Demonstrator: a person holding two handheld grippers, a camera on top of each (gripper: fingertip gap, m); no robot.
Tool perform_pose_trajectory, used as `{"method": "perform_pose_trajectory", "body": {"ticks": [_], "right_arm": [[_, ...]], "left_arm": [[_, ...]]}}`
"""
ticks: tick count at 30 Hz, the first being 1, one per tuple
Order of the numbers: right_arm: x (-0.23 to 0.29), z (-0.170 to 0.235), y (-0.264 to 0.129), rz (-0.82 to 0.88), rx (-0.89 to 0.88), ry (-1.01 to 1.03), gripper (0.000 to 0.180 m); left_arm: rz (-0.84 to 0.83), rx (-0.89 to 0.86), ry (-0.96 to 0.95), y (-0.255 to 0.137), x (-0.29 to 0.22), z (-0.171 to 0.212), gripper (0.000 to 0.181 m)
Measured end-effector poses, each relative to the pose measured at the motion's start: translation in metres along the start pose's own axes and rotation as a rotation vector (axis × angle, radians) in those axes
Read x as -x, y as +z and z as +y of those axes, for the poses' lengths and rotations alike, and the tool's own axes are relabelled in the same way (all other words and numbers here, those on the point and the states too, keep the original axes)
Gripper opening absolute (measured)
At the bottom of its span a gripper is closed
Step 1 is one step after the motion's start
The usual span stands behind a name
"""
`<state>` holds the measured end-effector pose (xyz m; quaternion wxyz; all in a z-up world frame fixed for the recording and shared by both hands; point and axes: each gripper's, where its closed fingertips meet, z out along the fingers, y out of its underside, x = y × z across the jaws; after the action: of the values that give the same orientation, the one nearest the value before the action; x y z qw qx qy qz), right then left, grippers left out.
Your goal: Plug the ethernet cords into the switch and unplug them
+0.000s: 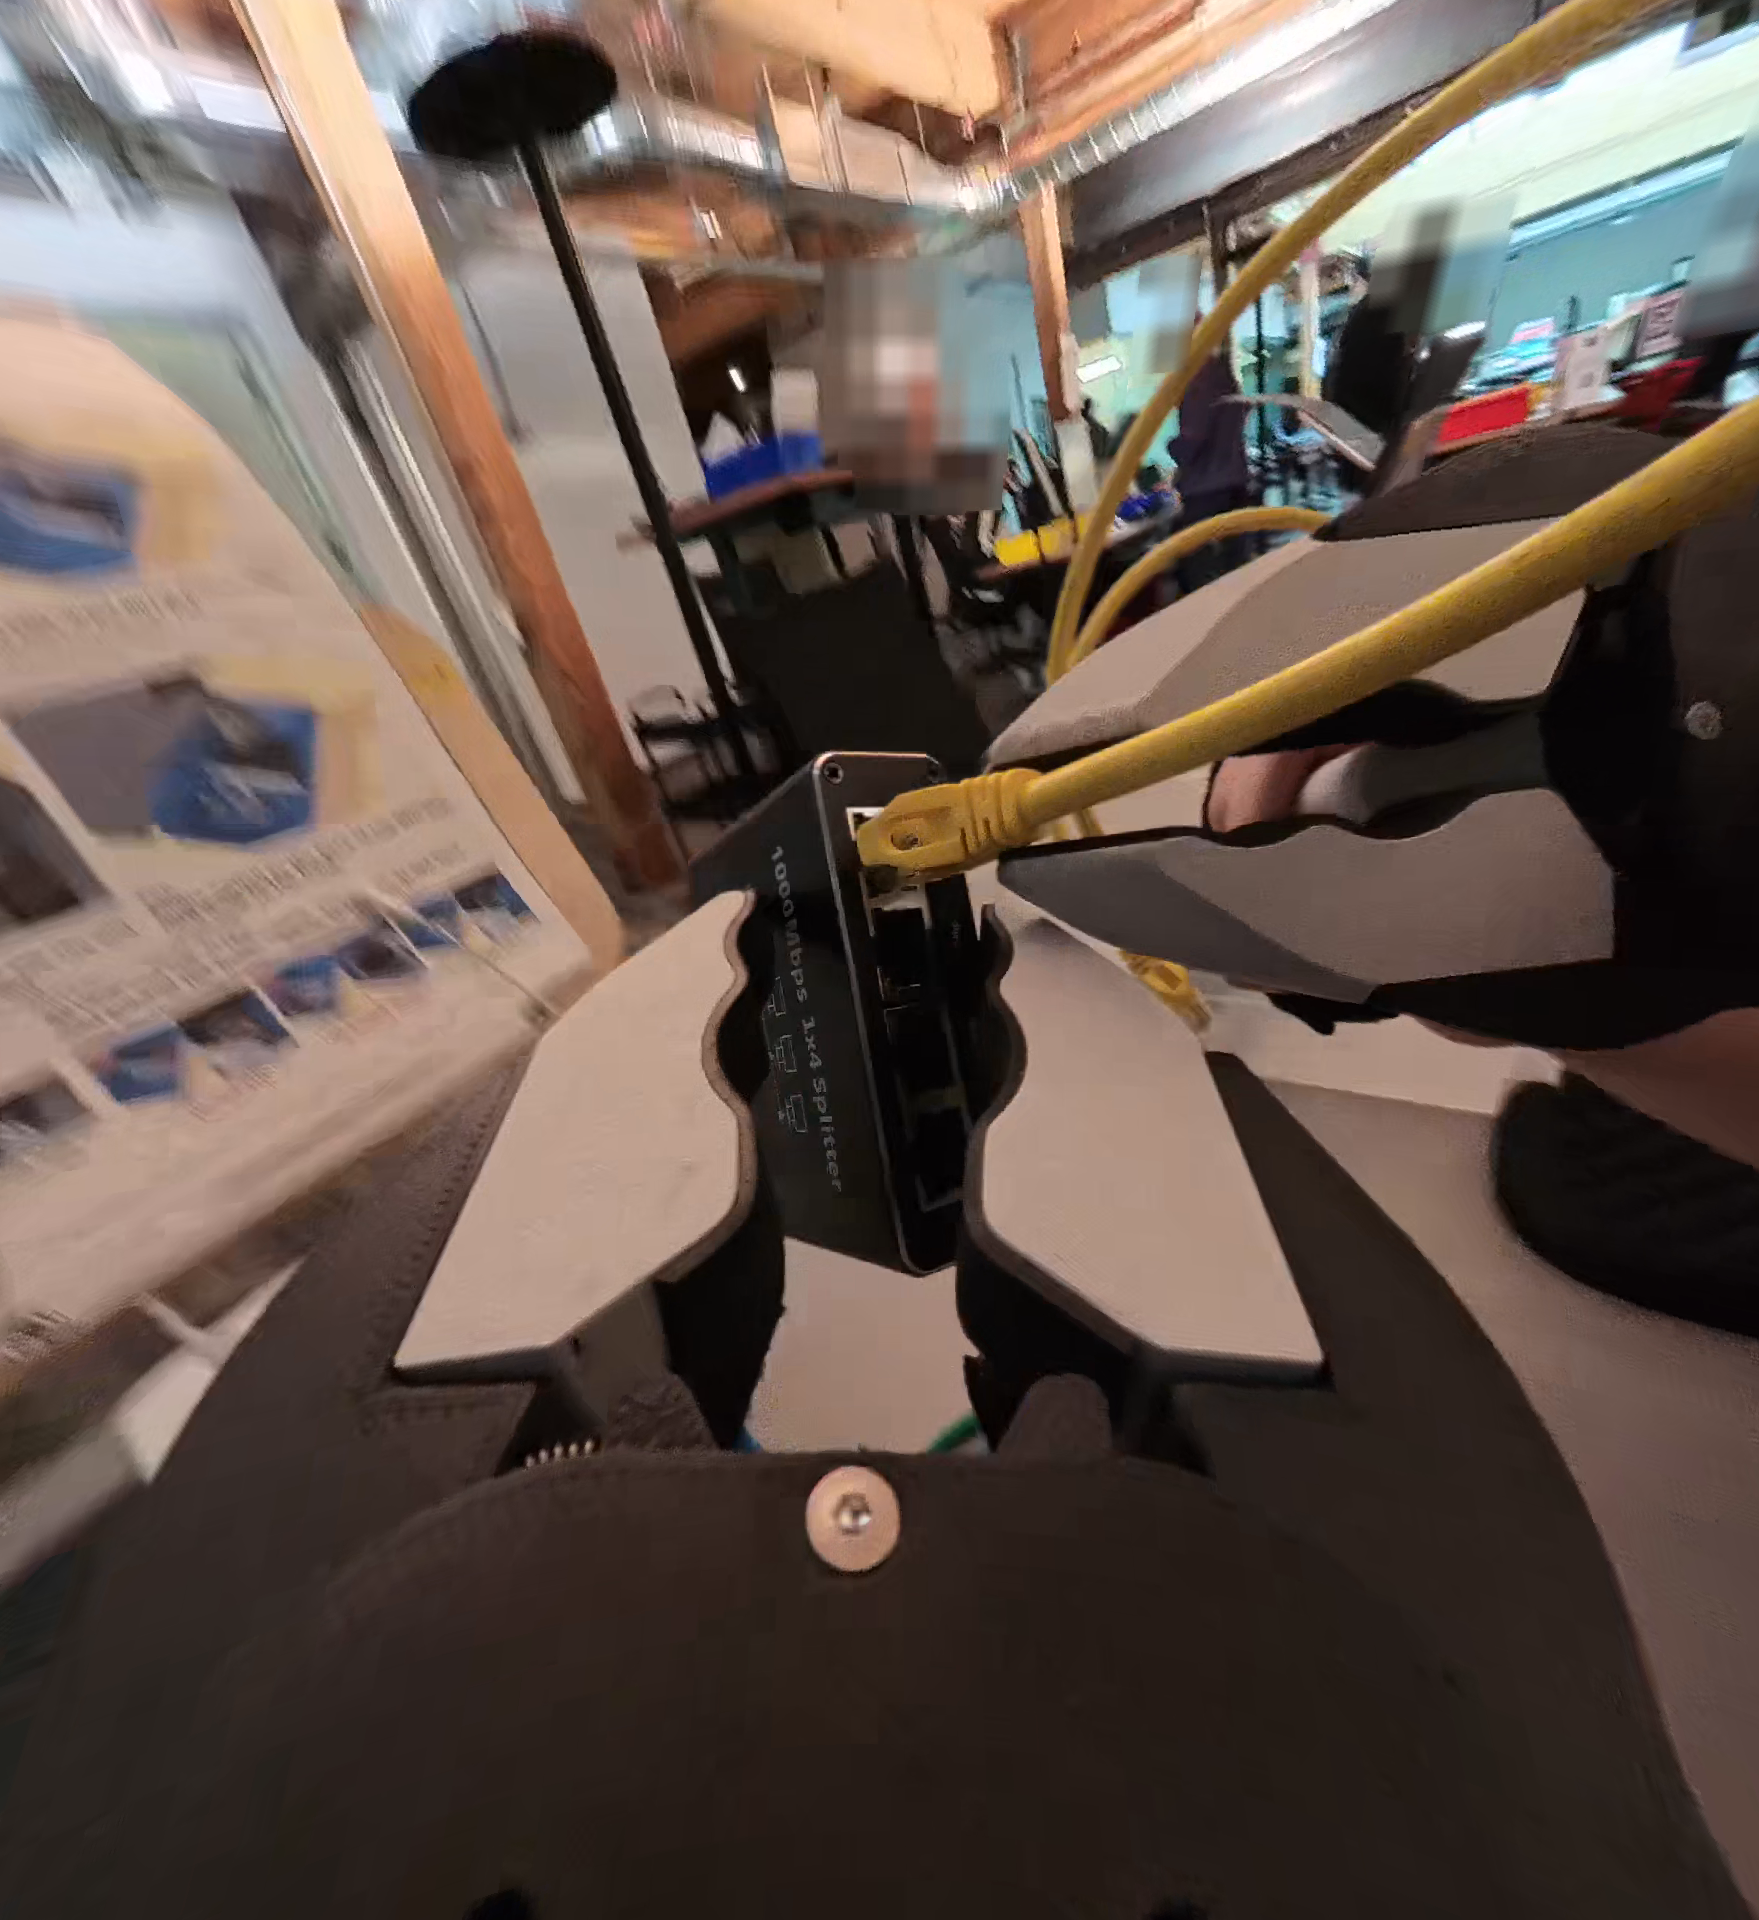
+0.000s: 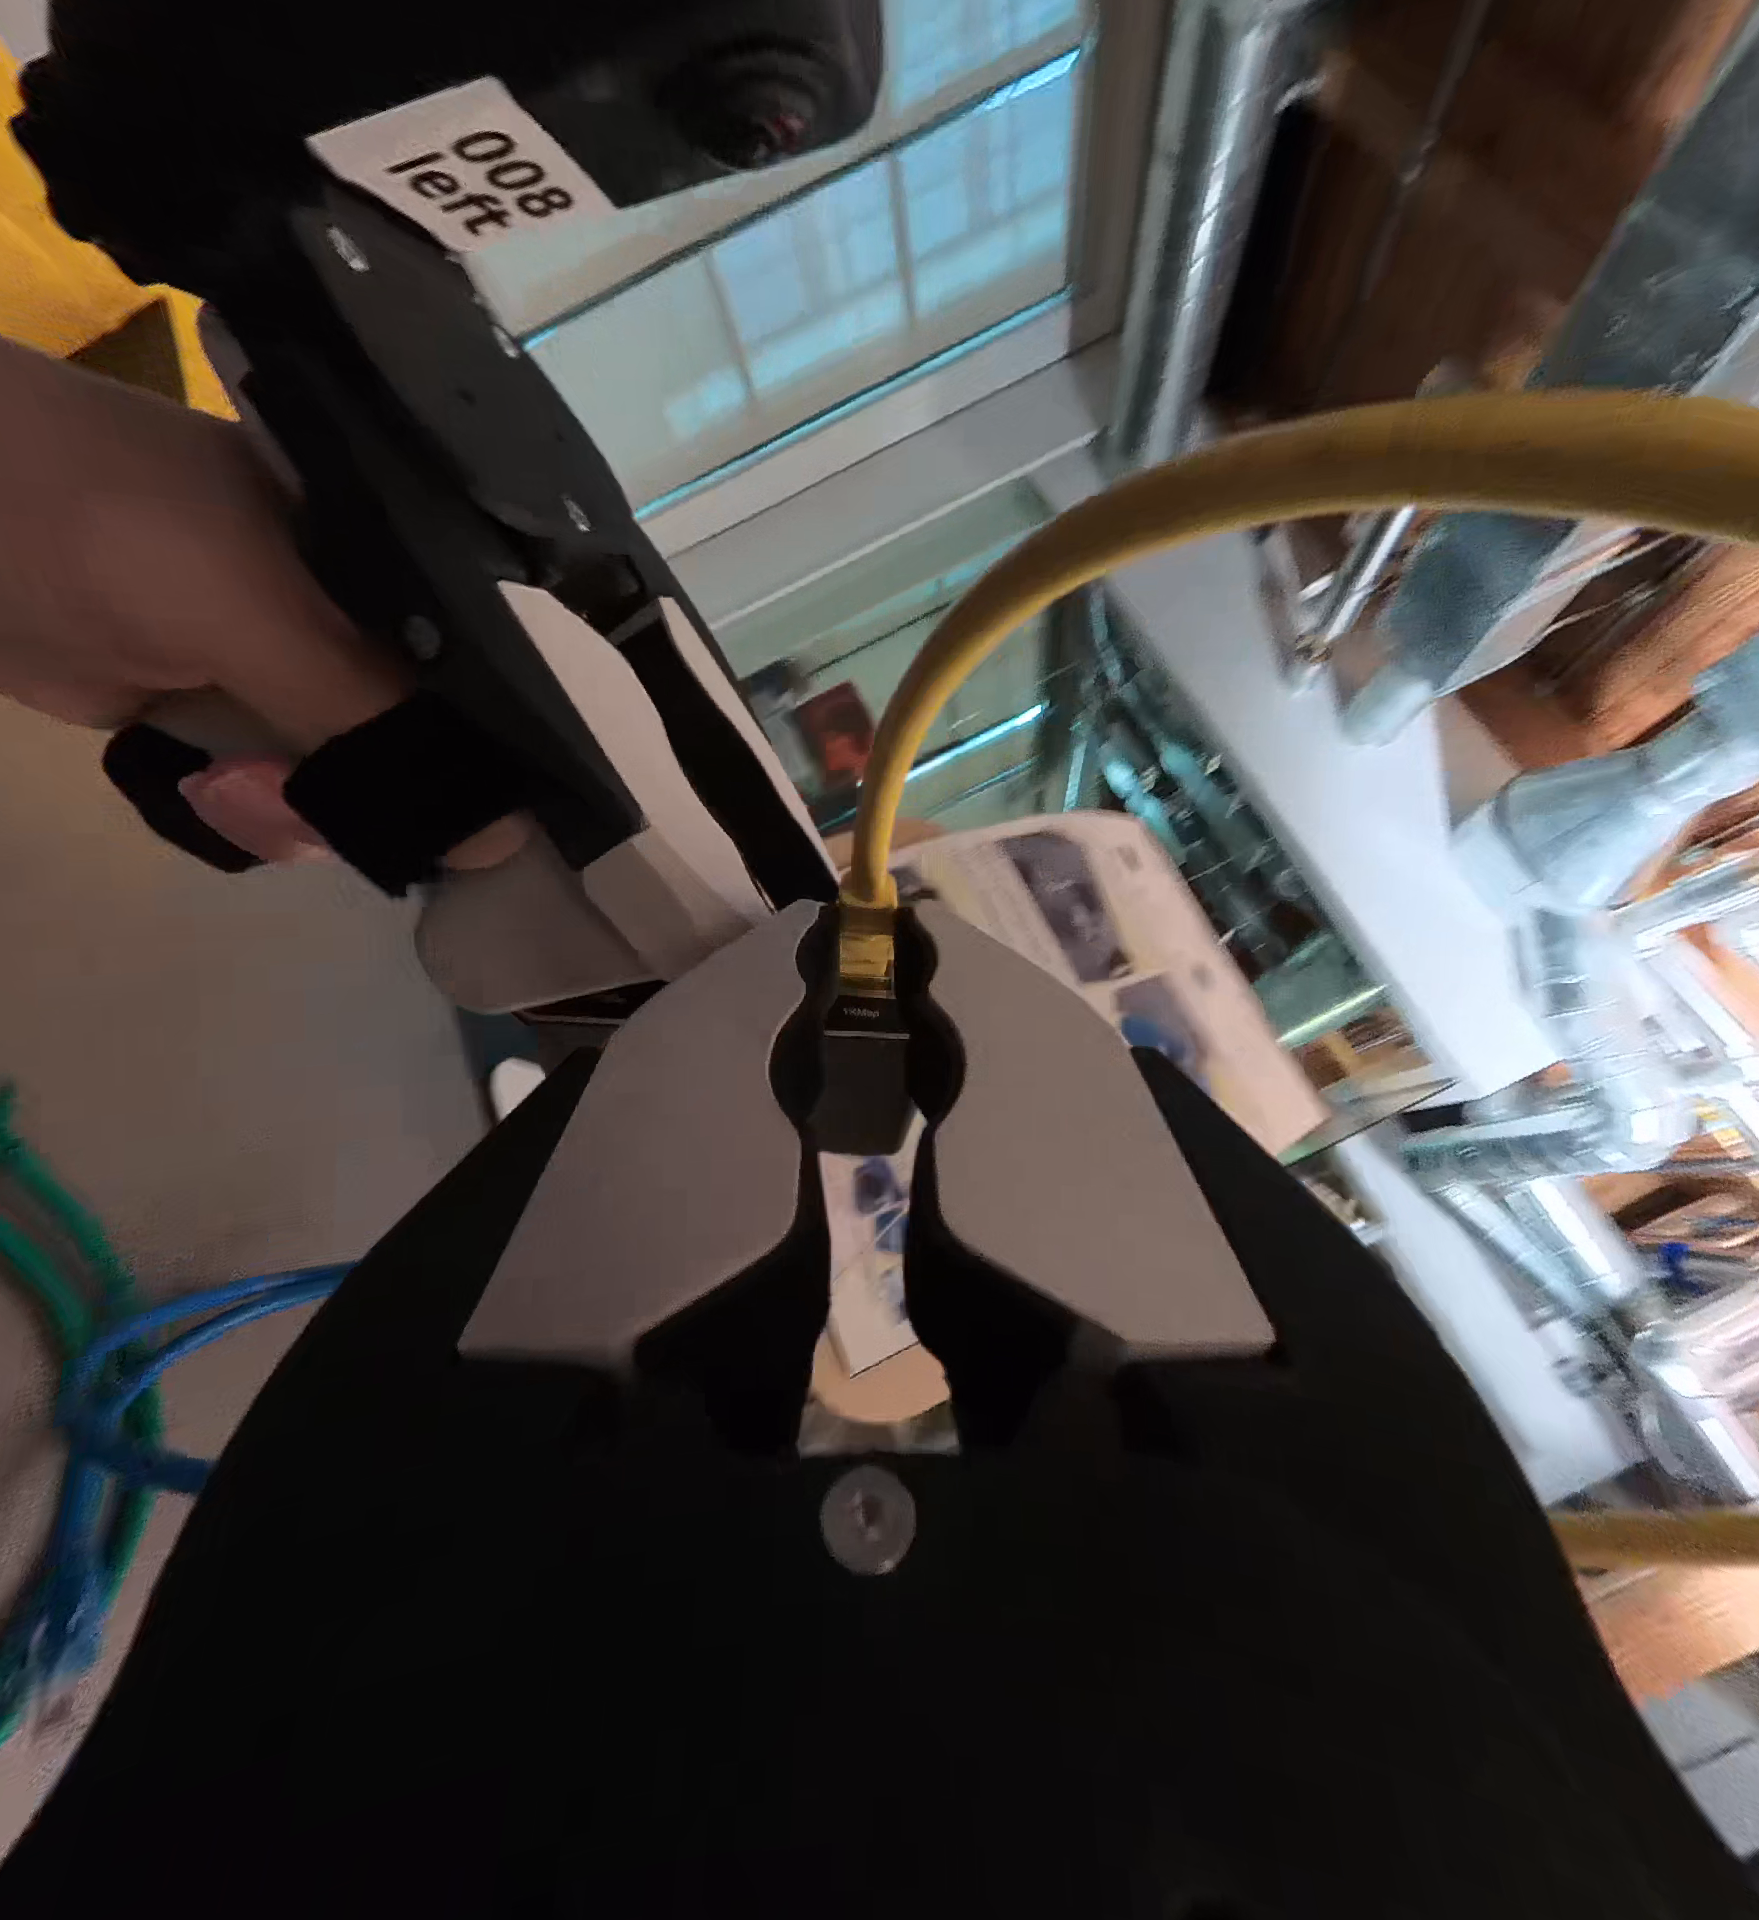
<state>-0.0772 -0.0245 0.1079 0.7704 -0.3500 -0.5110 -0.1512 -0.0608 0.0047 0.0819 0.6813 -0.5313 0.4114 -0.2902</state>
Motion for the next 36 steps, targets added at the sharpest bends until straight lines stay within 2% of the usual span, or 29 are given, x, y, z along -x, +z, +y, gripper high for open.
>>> {"method": "perform_pose_trajectory", "body": {"ticks": [2, 9, 16, 27, 32, 34, 36], "right_arm": [[0.014, 0.018, 0.004, -0.061, 0.046, 0.057, 0.01], [0.049, 0.062, 0.003, -0.22, 0.192, 0.167, 0.011], [0.049, 0.07, -0.005, -0.247, 0.22, 0.238, 0.01], [0.059, 0.09, -0.004, -0.27, 0.234, 0.331, 0.011], [0.061, 0.108, -0.006, -0.264, 0.268, 0.301, 0.033], [0.061, 0.112, -0.008, -0.252, 0.262, 0.238, 0.046], [0.062, 0.116, -0.01, -0.241, 0.273, 0.132, 0.048]], "left_arm": [[0.041, 0.061, -0.088, 0.006, 0.002, 0.023, 0.036], [0.021, 0.185, -0.06, 0.021, 0.002, 0.076, 0.034], [0.039, 0.195, -0.111, 0.023, -0.004, 0.081, 0.033], [-0.091, 0.25, 0.072, 0.024, 0.006, 0.095, 0.03], [-0.101, 0.254, 0.154, 0.023, 0.004, 0.091, 0.03], [-0.09, 0.252, 0.204, 0.023, 0.001, 0.089, 0.03], [-0.058, 0.253, 0.241, 0.023, -0.006, 0.086, 0.03]]}}
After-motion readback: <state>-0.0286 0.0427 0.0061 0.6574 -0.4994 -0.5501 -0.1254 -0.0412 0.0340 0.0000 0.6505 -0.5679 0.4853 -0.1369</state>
